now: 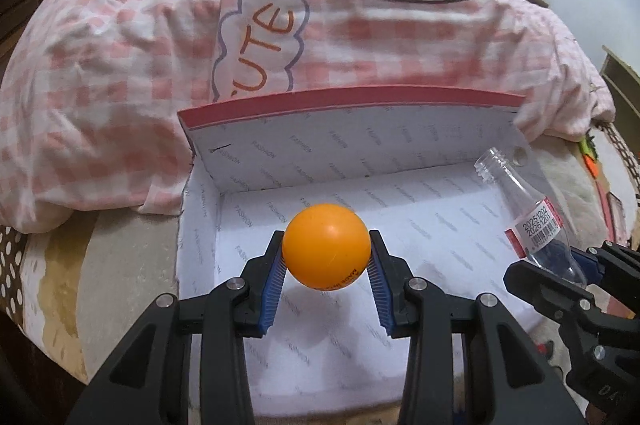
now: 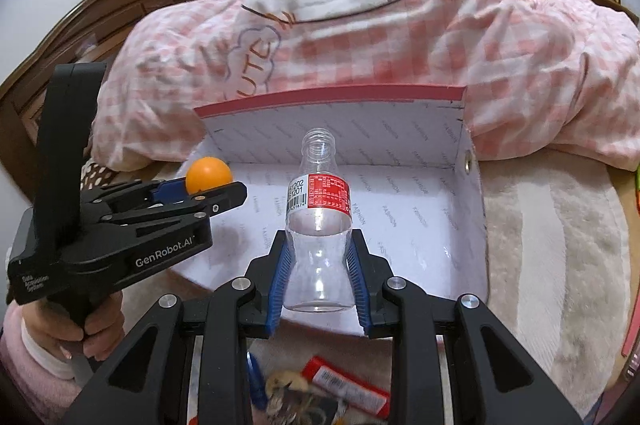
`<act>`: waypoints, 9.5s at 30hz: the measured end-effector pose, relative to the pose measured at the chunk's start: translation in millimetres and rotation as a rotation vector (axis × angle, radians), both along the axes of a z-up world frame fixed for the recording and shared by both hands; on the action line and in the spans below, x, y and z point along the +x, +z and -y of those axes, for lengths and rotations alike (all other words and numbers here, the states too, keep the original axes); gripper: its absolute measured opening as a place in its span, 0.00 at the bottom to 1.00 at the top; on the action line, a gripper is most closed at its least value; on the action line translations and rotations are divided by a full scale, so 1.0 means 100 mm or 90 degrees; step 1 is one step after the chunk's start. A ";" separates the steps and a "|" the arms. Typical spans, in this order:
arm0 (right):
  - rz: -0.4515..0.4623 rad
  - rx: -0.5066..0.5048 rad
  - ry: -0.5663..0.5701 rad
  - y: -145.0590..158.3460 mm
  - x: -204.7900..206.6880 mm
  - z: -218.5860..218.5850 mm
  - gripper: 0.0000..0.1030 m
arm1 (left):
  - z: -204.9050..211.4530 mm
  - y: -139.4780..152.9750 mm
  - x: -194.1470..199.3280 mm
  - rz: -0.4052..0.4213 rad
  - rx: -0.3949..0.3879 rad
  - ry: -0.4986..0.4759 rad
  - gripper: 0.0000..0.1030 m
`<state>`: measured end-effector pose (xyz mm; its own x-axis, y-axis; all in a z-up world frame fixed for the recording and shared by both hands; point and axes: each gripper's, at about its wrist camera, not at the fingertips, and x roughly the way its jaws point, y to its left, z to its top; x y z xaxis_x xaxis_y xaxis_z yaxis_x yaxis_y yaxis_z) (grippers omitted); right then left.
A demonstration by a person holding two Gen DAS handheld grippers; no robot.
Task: Organize objects
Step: 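Carry the orange ball and clear bottle up over the red box, then open the left gripper to drop the ball while the right gripper releases the bottle into the box, then withdraw both grippers from the box toward the remaining toys, then grasp the orange funnel with the right gripper while the left gripper grasps the grey plate, then carry the grey plate and orange funnel up over the red box, then open the left gripper to release the grey plate while the right gripper releases the funnel into the box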
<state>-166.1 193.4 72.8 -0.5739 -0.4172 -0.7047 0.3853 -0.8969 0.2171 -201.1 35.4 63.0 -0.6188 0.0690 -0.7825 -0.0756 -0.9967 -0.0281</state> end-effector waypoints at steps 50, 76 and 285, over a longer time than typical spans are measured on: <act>-0.025 -0.018 -0.014 -0.01 0.60 0.04 0.43 | 0.09 0.11 0.61 -0.010 0.004 -0.007 0.62; -0.024 -0.001 -0.028 -0.23 1.27 -0.15 0.44 | 0.10 -0.07 1.27 0.004 0.034 -0.052 0.62; -0.032 0.162 -0.004 -0.35 -0.25 0.27 0.69 | -0.09 -0.21 -0.19 0.037 -0.046 -0.019 0.68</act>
<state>-190.7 166.2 37.7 -0.6126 -0.2260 -0.7574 0.3845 -0.9224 -0.0357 -220.1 44.6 42.0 -0.5712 0.0296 -0.8203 -0.1060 -0.9936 0.0379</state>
